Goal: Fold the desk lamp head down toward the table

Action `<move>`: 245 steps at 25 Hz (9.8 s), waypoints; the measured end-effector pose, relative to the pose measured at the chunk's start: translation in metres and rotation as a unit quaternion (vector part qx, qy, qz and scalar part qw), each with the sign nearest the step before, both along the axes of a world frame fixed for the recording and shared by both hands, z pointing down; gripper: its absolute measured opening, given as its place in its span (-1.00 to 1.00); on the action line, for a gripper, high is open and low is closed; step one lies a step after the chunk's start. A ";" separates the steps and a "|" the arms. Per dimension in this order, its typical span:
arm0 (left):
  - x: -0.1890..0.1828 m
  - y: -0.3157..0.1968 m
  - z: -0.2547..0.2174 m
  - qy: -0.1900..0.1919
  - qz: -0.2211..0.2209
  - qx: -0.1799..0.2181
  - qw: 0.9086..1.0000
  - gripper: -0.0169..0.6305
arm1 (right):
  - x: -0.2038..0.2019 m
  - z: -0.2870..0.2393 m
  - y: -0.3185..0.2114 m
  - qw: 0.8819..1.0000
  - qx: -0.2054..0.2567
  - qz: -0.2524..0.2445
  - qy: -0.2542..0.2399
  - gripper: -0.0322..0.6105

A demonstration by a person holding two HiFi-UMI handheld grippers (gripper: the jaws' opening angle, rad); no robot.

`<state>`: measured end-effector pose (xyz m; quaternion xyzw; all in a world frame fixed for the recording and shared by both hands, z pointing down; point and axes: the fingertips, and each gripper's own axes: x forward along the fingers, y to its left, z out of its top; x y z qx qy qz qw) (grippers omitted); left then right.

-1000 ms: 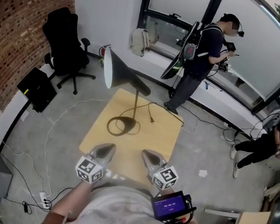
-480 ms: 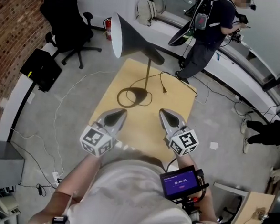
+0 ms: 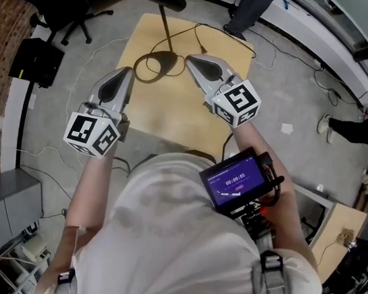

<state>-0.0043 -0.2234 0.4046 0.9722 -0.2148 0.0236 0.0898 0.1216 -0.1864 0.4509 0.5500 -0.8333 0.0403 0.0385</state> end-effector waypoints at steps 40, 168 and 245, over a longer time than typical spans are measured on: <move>0.010 -0.032 -0.168 -0.064 -0.101 0.124 0.985 -0.93 | 0.057 -0.086 -0.099 0.991 0.093 -0.047 0.083 -0.64; -0.077 -0.154 -0.049 0.027 -0.193 -0.013 0.981 -0.34 | 0.064 -0.050 -0.159 0.720 -0.018 -0.041 0.693 -0.26; -0.002 -0.138 0.126 0.062 -0.057 -0.218 0.972 -0.41 | 0.046 -0.093 -0.159 0.408 -0.017 -0.092 0.908 -0.24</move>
